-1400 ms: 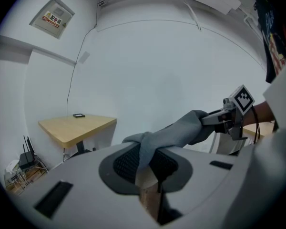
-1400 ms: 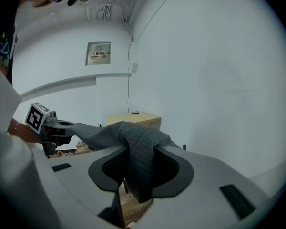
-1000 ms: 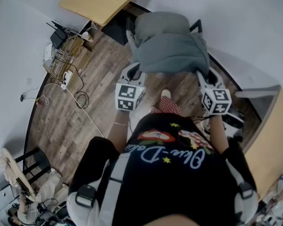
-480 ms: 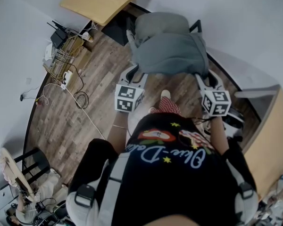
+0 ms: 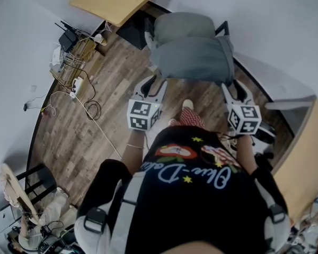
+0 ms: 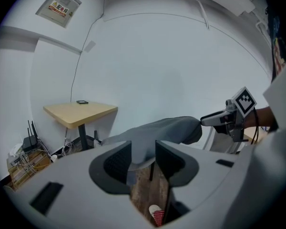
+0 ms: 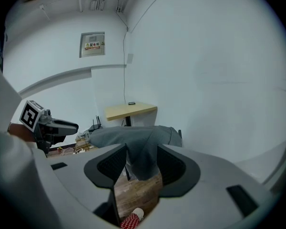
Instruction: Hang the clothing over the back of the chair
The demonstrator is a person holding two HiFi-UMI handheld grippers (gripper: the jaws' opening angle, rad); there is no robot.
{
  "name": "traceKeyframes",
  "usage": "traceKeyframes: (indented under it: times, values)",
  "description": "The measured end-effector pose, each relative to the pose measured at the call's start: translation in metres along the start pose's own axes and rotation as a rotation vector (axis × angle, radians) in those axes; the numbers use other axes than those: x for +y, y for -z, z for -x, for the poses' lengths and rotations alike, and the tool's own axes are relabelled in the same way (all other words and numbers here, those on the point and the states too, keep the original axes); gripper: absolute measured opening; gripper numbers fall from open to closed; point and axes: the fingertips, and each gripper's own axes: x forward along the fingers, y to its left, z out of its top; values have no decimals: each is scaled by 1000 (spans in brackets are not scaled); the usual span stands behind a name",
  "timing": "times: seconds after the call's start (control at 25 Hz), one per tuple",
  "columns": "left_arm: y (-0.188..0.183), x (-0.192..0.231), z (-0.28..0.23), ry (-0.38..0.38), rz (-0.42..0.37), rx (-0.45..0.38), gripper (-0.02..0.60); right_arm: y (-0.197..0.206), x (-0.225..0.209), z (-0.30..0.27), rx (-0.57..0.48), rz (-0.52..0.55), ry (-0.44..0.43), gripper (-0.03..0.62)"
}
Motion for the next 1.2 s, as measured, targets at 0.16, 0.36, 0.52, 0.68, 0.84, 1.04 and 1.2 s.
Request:
traceKeyframes:
  times: [0.16, 0.36, 0.52, 0.68, 0.84, 1.04, 1.2]
  values:
    - [-6, -2, 6, -1, 0, -24, 138, -9, 2, 12, -43, -17, 7, 179]
    - [-17, -5, 4, 16, -1, -40, 137, -25, 2, 12, -101, -16, 8, 179]
    - [-30, -9, 7, 33, 5, -77, 137, -48, 9, 16, -168, -2, 5, 179]
    - [-48, -12, 11, 36, -28, -123, 118, -68, 18, 20, -238, 2, -30, 144]
    - [-64, -11, 14, 22, -50, -167, 20, -91, 24, 26, -310, 0, -17, 44]
    - [-83, -13, 16, 25, -70, -207, 2, -107, 29, 27, -339, -4, -10, 0]
    - [-93, -16, 20, 18, -83, -230, 2, -109, 31, 30, -338, 8, -12, 0]
